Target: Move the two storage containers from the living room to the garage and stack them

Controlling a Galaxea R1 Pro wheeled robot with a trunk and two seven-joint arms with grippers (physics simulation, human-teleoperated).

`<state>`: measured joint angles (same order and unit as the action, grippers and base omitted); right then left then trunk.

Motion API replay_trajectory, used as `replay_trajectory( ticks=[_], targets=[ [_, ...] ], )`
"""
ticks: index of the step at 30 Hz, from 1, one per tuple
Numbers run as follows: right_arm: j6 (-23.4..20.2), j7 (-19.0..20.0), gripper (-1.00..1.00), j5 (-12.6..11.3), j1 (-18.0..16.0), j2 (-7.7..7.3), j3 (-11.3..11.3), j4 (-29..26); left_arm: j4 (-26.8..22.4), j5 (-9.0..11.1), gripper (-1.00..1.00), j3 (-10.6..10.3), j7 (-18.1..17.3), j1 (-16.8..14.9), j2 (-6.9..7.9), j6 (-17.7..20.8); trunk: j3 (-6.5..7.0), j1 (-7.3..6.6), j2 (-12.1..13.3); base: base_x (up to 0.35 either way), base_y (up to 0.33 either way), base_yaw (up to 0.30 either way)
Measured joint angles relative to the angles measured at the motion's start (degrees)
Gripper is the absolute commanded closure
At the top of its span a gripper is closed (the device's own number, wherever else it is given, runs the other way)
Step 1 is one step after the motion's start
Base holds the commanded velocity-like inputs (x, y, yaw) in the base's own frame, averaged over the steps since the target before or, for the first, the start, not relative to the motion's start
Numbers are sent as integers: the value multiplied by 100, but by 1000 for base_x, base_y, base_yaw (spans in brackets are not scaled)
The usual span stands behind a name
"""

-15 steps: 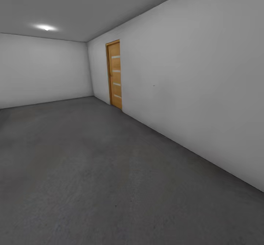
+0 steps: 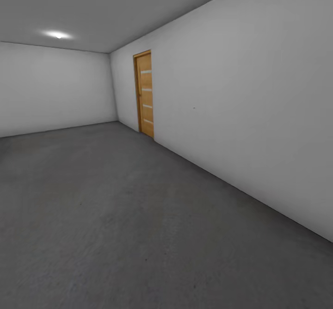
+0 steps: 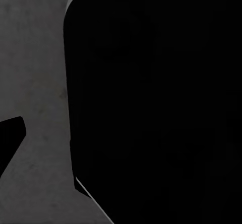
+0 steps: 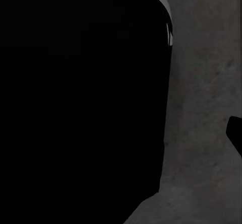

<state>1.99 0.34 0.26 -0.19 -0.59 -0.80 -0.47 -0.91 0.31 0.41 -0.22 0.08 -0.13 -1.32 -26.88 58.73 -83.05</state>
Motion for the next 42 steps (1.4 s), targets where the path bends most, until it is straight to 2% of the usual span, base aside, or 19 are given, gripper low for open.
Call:
replay_trajectory(
  ticks=[12,37,42],
  targets=[
    [13,-9,-100,-2,-2,14,2,-1,-6,-7,-100,-6,-2,0,-1,-10,0,0,0,0,0,40],
    [26,-11,-100,-2,0,14,7,-1,-15,-31,-100,-32,-2,0,50,-7,0,0,0,0,0,259],
    [384,-12,-100,-13,3,17,13,31,-18,-31,-100,-31,-2,0,50,-7,0,0,0,0,0,269]
  ],
)
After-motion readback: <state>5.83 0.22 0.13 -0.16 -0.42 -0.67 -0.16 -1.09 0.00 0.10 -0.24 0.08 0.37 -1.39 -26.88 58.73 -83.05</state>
